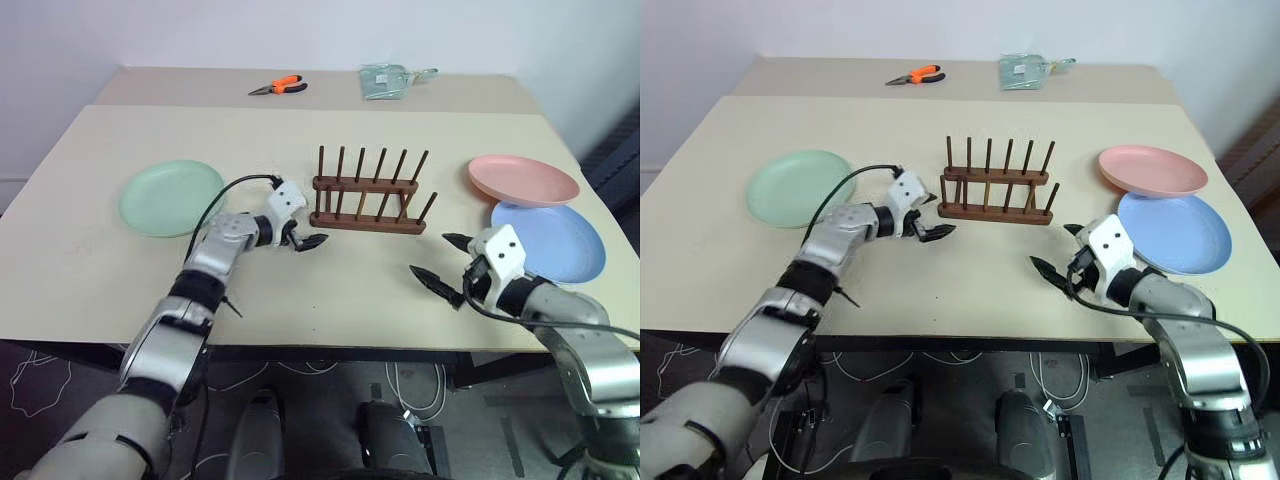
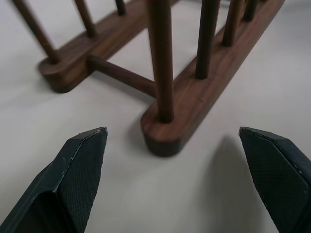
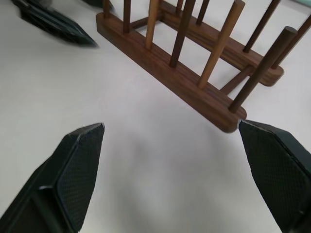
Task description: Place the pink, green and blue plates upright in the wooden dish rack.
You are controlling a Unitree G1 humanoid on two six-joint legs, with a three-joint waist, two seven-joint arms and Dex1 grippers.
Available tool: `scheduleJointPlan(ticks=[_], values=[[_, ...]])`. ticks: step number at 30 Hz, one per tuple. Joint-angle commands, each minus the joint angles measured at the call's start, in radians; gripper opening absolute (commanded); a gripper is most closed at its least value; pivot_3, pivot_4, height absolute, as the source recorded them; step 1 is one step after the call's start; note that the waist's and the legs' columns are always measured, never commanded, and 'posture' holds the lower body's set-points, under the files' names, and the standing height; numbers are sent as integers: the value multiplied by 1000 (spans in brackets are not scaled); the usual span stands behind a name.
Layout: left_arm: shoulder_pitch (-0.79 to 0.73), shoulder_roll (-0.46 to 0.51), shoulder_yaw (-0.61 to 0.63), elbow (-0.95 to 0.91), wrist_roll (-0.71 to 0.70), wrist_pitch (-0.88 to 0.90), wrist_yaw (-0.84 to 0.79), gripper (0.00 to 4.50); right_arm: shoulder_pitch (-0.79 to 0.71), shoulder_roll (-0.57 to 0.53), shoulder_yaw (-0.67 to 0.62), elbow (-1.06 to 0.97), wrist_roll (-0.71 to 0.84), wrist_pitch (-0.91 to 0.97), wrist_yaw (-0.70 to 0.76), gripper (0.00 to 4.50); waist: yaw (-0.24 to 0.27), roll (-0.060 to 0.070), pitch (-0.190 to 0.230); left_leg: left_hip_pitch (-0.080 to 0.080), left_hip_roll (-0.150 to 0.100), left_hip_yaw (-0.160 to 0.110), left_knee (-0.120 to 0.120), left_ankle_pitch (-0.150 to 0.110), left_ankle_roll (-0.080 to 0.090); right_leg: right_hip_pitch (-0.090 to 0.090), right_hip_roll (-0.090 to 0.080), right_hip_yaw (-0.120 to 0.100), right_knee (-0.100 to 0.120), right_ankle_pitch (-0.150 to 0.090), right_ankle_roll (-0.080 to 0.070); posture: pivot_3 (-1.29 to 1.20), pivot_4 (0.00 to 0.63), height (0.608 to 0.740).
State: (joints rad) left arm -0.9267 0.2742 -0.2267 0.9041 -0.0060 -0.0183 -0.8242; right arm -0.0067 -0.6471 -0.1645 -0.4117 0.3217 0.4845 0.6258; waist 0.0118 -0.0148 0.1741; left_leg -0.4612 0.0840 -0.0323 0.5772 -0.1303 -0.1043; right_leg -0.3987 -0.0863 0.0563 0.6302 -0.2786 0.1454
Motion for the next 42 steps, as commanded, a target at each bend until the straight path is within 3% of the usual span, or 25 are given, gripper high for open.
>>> scheduleJointPlan(ticks=[1, 4, 10, 21, 27, 29, 32, 35, 38, 40, 42], values=[[-61, -43, 3, 135, 26, -83, -30, 4445, 53, 10, -56, -91, 1, 13, -47, 4500, 1, 0, 0, 0, 0, 0, 0, 0, 0, 0, 0, 0, 0, 0, 0, 0, 150, 740], [-87, -78, 14, 196, 29, -115, -61, 3629, 102, 16, -81, -131, 9, 21, -70, 4500, 1, 0, 0, 0, 0, 0, 0, 0, 0, 1, 0, 0, 0, 0, 0, 0, 150, 740], [-57, -83, 25, 159, 18, -147, -148, 766, 124, 12, -73, -128, 2, 11, -73, 4500, -2, 0, 0, 0, 0, 0, 0, 0, 0, 1, 0, 0, 0, 0, 0, 0, 150, 740], [214, 138, -41, -432, -12, 24, -457, 777, 145, -50, -104, -65, 24, -1, 27, 4500, -4, 1, 0, 1, 0, -1, -1, 0, 0, 1, 0, 0, 1, 0, 0, 0, 150, 740], [199, 183, -52, -404, 50, 73, -380, 3726, 138, -57, -96, -31, 8, -18, 42, 4500, 0, 1, 0, 1, 0, -1, 1, 0, 0, 2, 0, 0, 0, 0, -1, 0, 150, 740], [207, 211, -45, -410, 63, 114, -358, 3726, 144, -61, -84, -38, 10, -17, 57, 4500, -2, 1, -1, 1, 0, -1, 1, 0, 0, 2, 0, 0, 1, 0, -1, 0, 150, 740], [226, 238, -31, -442, 52, 178, -342, 3792, 154, -58, -76, -51, 9, -13, 63, 3147, -11, 1, -1, 2, 0, -1, 1, 0, 0, 3, 0, 0, 1, 0, -1, 0, 150, 740], [375, 346, 41, -692, -31, 352, -371, 2879, 166, -37, -15, -67, -23, -11, 39, 1554, -39, 2, -1, 3, 1, -1, 0, 0, 0, 3, 0, 0, 2, 0, -1, 0, 150, 740], [523, 410, 51, -907, -88, 462, -380, 1478, 155, -16, 40, -58, -50, -19, 18, 37, -58, 3, -2, 6, 2, 0, -3, 0, 1, 3, 1, 0, 3, -1, 0, 0, 150, 740], [586, 420, 46, -995, -107, 512, -358, 564, 135, -6, 72, -45, -72, -23, 4, 0, -54, 3, -2, 7, 2, 0, -2, 0, 1, 4, 0, 0, 3, -1, -1, 0, 150, 740], [625, 411, 49, -1057, -121, 560, -321, 564, 112, 5, 98, -34, -90, -18, -10, 0, -48, 2, -2, 10, 1, 0, -1, -1, 0, 8, 0, 0, 2, -1, -1, 0, 150, 740]])
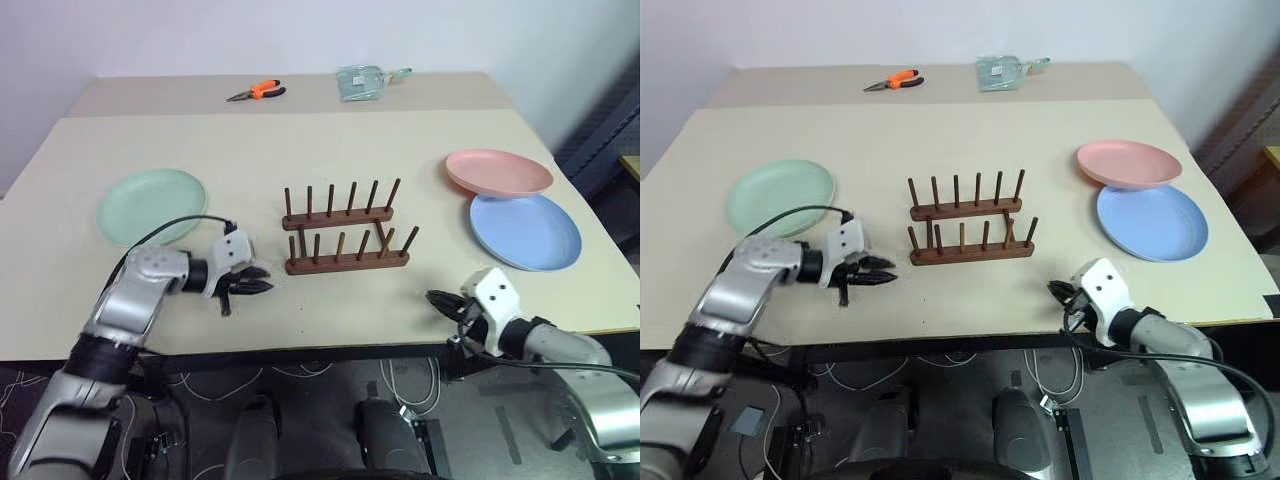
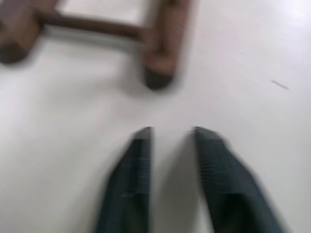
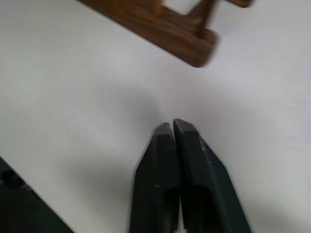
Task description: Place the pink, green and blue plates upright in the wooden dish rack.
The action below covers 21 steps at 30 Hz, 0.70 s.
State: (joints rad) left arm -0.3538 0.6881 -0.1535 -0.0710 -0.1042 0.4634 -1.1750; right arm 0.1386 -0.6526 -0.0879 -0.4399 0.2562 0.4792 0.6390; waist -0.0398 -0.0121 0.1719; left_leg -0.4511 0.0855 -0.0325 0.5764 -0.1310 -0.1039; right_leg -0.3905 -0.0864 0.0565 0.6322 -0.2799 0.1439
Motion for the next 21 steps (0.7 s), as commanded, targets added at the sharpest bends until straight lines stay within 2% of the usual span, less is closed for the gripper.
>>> scheduleJointPlan(ticks=[1, 3, 6, 11, 13, 21], values=[[81, -13, -21, -139, -58, 112, 33, 564, -60, 21, 46, 7, -40, -12, -33, 0, 4, 0, 0, 1, 0, 0, 1, 0, 0, 0, 0, 0, -1, 0, 0, 0, 150, 740], [110, -27, -30, -199, -87, 145, 49, 564, -109, 42, 86, 38, -67, -8, -54, 0, 2, -1, 0, 4, -1, 1, 0, -3, -2, 1, -2, 0, -3, 0, -1, 0, 150, 740], [96, -88, -75, -162, -22, 104, 153, 564, -186, 77, 145, 115, -124, -16, -87, 0, 14, -1, -1, 4, -1, 2, 0, -3, -2, 1, -2, 0, -3, 0, -1, 0, 150, 740], [-11, -234, -105, 66, 141, 8, 449, 564, -333, 146, 212, 304, -244, -29, -199, 0, 35, -3, -2, 5, -2, 1, 3, -1, 1, 2, -2, 0, -4, 1, -2, 0, 150, 740], [-63, -286, -89, 159, 151, -8, 525, 564, -392, 172, 217, 383, -276, -46, -241, 0, 30, -3, -3, 6, -2, 1, 4, -1, 1, 3, -2, 0, -3, 2, -3, 0, 150, 740], [-224, -394, -83, 437, 157, -107, 656, 564, -603, 250, 223, 682, -351, -183, -339, 0, 26, -3, -3, 7, -2, 1, 2, 0, 1, 7, -1, 0, -2, 3, -2, 0, 150, 740]])
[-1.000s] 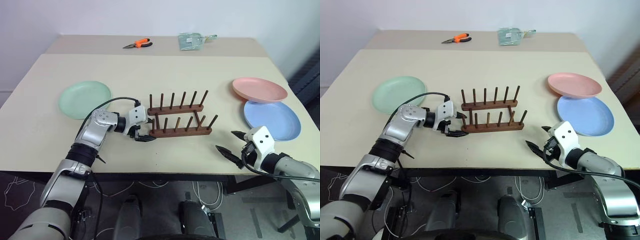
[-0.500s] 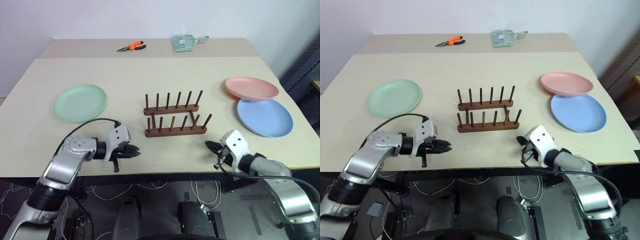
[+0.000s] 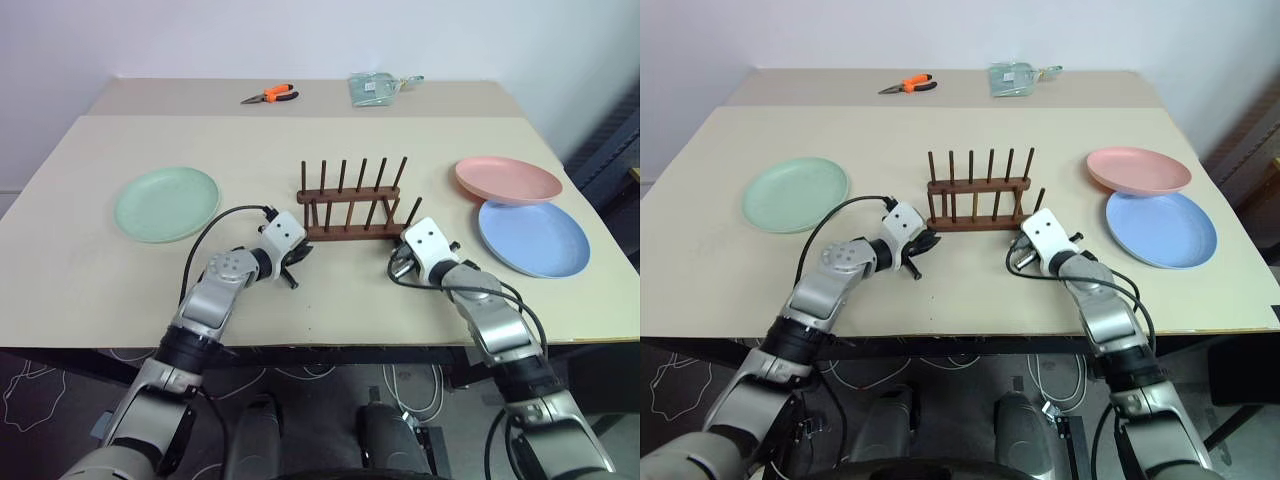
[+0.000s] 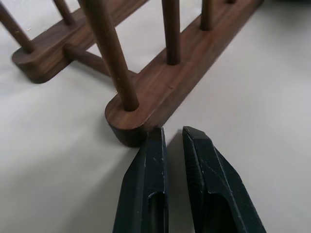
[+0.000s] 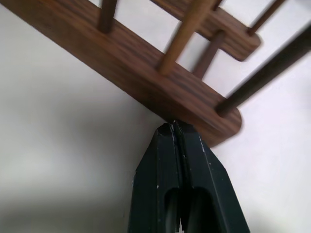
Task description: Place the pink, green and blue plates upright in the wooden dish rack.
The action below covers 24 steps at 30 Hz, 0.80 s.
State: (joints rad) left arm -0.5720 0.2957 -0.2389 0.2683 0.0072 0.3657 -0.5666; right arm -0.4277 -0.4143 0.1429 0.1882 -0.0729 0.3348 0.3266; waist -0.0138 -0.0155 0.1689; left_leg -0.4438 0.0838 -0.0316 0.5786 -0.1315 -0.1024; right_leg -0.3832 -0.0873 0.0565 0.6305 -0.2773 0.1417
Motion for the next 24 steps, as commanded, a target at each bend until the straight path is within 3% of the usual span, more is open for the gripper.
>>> scheduleJointPlan(ticks=[1, 6, 7, 9, 14, 19, 21, 24], values=[[-18, -8, 2, 120, 47, -22, 54, 564, -54, 17, -10, 78, -25, -49, -31, 0, 0, 0, 0, 0, 0, 0, 0, 0, 0, 0, 0, 0, 0, 0, 0, 0, 150, 740], [-47, -12, 5, 177, 49, -63, 61, 564, -73, 7, -23, 95, -14, -72, 7, 0, -1, 0, 0, 0, 0, 0, -1, 0, 0, 0, 0, 0, 0, -1, 1, 0, 150, 740], [-43, -8, 9, 166, 41, -63, 53, 520, -55, -15, -24, 64, -16, -72, 29, 242, -1, 0, 0, 0, 0, 0, -1, 0, 0, 0, 0, 0, 0, -1, 1, 0, 150, 740], [-24, 2, 18, 113, 18, -51, 27, 502, -11, -86, -36, -29, -41, -84, 57, 808, 1, 0, 0, 0, 0, 0, -2, 0, 0, 0, 0, 0, 0, -1, 2, 0, 150, 740], [56, 33, 26, -87, -33, -42, -52, 502, 52, -290, -153, -253, -43, -97, 122, 3167, -2, 3, 2, -5, 0, 1, -4, 0, -1, -6, 0, 0, 0, -2, 3, 0, 150, 740], [109, 48, 6, -259, -100, -16, -163, 502, 42, -482, -137, -190, -150, -163, 190, 3167, 0, 3, 2, -5, 0, 1, -4, 0, -1, -6, 0, 0, 0, -2, 3, 0, 150, 740], [106, 34, 4, -332, -151, 33, -203, 502, -30, -541, -48, 11, -281, -252, 144, 3167, 1, 3, 2, -6, 0, 1, -3, 0, -1, -6, -1, 0, -2, -2, 3, 0, 150, 740], [100, 30, 1, -386, -179, 75, -227, 502, -139, -543, 24, 232, -371, -341, 75, 3167, 0, 2, 3, -6, -1, 2, -2, 0, -1, -6, -1, 0, -2, -2, 2, 0, 150, 740]])
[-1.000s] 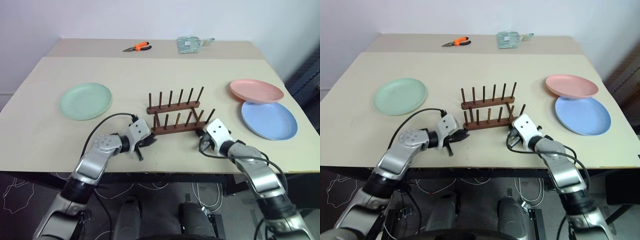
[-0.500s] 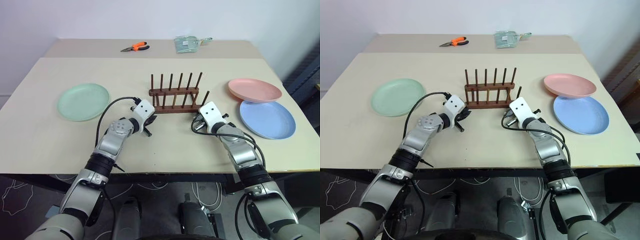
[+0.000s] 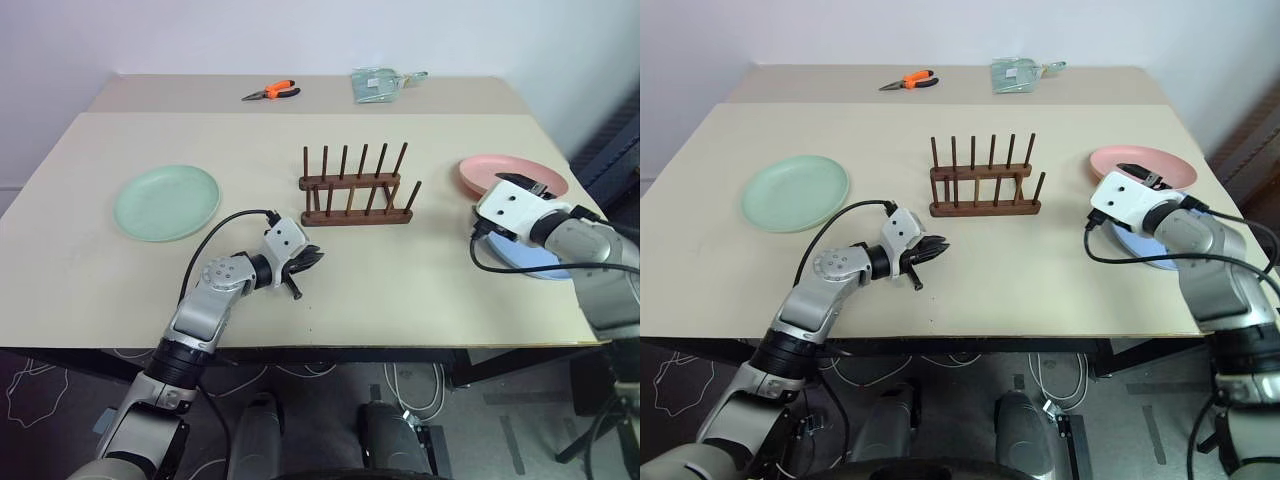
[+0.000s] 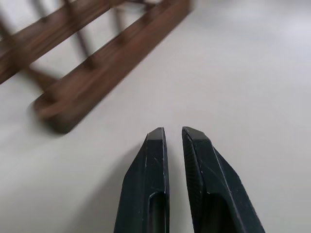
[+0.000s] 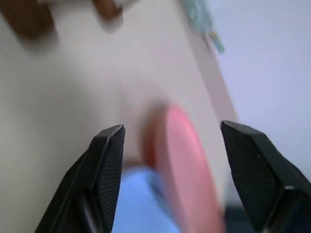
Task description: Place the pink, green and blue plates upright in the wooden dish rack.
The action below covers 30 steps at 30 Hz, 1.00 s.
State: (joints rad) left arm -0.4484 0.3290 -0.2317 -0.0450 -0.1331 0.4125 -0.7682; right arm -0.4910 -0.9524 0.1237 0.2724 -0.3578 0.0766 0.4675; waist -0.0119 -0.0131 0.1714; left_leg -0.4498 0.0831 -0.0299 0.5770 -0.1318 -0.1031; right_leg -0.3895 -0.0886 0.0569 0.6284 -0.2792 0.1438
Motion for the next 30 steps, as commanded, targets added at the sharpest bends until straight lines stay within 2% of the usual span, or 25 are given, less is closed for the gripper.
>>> scheduleJointPlan(ticks=[1, 5, 7, 10, 15, 20, 21, 22, 25, 27, 28, 30], values=[[-23, -1, -7, -84, -43, 39, -29, 502, -108, 0, 60, 205, -111, -108, -90, 3167, -4, 0, 0, 0, 0, 0, 0, 0, 0, 0, 0, 0, 0, 0, 0, 0, 150, 740], [-12, 7, -11, -132, -63, 68, -40, 502, -242, 33, 143, 496, -184, -223, -157, 3167, -13, 2, 1, -1, 0, 0, -2, 0, 0, -2, 1, 1, 1, 0, 1, 0, 150, 740], [-10, 9, -12, -139, -64, 74, -37, 502, -276, 47, 155, 574, -188, -263, -170, 3167, -10, 2, 1, -1, 0, 0, -3, 0, 1, -2, 1, 1, 1, -1, 2, 0, 150, 740], [7, 19, -12, -155, -57, 78, -22, 502, -310, 53, 185, 656, -221, -322, -213, 2455, -9, 2, 1, -1, 0, 0, -2, 0, 1, -2, 1, 1, 1, -1, 2, 0, 150, 740], [32, 36, -6, -176, -63, 83, -12, 502, -304, 46, 175, 639, -238, -361, -299, 16, -6, 3, 2, -1, 0, 0, -2, 0, 1, -1, 1, 1, 1, -1, 2, 0, 150, 740], [66, 71, 31, -196, -76, 88, -6, 502, -231, -18, 110, 414, -242, -389, -377, 16, -6, 5, 3, -2, 0, 0, -2, 0, 1, -2, 1, 2, 2, -1, 2, 0, 150, 740], [71, 81, 41, -193, -79, 88, -5, 502, -209, -18, 69, 339, -194, -388, -357, 16, -7, 5, 3, -2, 0, 0, -2, 0, 1, -3, 1, 2, 2, -1, 2, 0, 150, 740], [76, 93, 52, -188, -81, 84, -7, 502, -184, 13, 1, 245, -70, -372, -300, 16, -7, 5, 3, -2, 0, 0, -2, 0, 1, -3, 1, 2, 2, -1, 2, 0, 150, 740], [80, 126, 86, -163, -94, 70, -19, 502, -94, 185, -190, -235, 637, -27, 2, 16, -19, 5, 4, 0, 1, 0, -2, 0, 1, -1, 2, 2, 3, -1, 3, 0, 150, 740], [72, 136, 97, -148, -99, 63, -26, 502, -88, 251, -285, -438, 1015, 221, 48, 16, -22, 6, 4, 0, 2, -3, -2, 0, 1, 1, 3, 2, 4, 0, 6, 0, 150, 740], [67, 138, 101, -141, -100, 61, -28, 502, -89, 264, -319, -485, 1128, 302, 61, 16, -19, 6, 4, 0, 1, -3, -2, 0, 1, 1, 3, 2, 5, 0, 6, 0, 150, 740], [60, 140, 104, -133, -102, 59, -29, 502, -85, 262, -353, -530, 1226, 395, 77, 16, 2, 4, 4, 0, 1, -3, -1, 0, 1, 2, 3, 2, 4, -2, 3, 0, 150, 740]])
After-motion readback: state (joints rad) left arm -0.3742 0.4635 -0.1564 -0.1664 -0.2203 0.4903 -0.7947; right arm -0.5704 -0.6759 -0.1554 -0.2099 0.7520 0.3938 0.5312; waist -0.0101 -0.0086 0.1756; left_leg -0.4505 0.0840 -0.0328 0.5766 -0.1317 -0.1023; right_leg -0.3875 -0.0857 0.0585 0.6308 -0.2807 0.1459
